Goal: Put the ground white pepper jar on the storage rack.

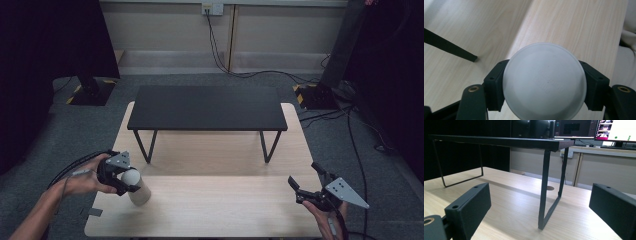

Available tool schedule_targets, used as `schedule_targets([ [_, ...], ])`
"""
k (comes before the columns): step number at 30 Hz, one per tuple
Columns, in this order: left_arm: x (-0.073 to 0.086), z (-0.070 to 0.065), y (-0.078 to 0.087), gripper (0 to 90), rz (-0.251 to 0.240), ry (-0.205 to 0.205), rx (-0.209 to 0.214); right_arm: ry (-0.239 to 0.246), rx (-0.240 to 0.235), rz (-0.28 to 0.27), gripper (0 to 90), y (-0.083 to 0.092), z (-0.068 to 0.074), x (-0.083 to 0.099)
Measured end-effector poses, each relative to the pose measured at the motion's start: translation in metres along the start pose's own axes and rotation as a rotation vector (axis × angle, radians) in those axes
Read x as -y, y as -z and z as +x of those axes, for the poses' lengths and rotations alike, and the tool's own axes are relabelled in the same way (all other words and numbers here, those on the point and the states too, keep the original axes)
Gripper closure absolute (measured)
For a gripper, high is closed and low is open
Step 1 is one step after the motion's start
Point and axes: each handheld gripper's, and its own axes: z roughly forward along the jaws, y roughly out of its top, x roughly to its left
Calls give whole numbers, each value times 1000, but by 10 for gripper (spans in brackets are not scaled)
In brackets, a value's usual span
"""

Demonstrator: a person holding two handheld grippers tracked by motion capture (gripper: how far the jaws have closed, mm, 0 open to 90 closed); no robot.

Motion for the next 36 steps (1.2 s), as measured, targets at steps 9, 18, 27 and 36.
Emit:
schedule_targets([
  [9,-3,2,1,332,11,22,4,0,4,-1,35,1,0,0],
  [18,-20,4,9,332,22,22,56,-1,2,-3,35,0,0,0],
  [27,-67,-7,36,332,26,-42,50,-6,5,-8,34,1,0,1],
  [36,-127,-10,76,332,41,-87,80,-10,8,-18,34,1,0,2],
])
